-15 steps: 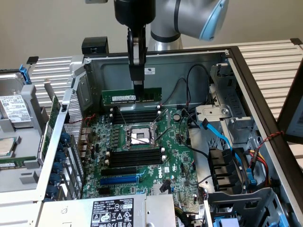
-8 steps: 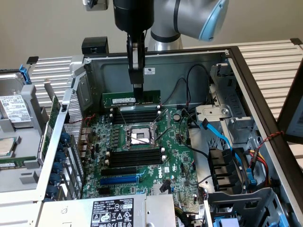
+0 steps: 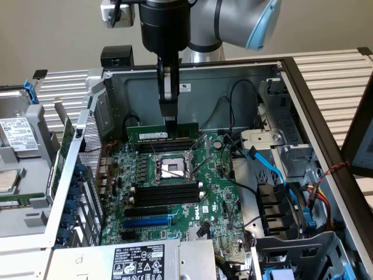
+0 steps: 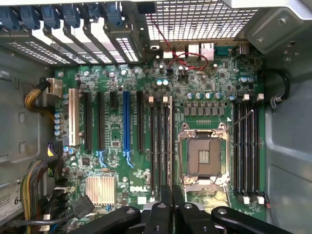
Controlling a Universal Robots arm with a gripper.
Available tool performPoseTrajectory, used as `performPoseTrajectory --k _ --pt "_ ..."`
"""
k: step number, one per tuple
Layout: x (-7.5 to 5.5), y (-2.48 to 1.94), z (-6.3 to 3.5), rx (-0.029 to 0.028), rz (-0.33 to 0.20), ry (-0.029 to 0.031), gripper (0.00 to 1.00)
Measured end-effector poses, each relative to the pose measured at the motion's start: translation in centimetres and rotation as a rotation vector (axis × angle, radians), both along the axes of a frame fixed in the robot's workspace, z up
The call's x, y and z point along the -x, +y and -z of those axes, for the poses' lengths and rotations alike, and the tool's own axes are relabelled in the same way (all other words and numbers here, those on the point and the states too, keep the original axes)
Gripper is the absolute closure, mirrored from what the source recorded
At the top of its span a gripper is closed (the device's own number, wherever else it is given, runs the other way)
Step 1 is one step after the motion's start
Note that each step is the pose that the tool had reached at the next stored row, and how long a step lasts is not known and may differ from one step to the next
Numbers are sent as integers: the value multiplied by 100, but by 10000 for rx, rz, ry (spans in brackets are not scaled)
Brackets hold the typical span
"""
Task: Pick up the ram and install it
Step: 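Insert the ram into the slot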
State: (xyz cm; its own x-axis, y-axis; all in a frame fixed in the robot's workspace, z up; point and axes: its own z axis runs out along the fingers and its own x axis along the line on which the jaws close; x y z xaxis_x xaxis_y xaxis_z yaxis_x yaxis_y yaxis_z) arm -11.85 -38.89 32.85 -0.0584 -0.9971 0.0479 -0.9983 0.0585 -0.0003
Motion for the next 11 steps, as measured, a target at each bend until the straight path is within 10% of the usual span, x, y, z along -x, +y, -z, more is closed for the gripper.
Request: performPoseTrajectory --k 5,11 --pt "-7 -4 85 27 1 0 87" --pt "-9 -5 141 214 0 -2 87"
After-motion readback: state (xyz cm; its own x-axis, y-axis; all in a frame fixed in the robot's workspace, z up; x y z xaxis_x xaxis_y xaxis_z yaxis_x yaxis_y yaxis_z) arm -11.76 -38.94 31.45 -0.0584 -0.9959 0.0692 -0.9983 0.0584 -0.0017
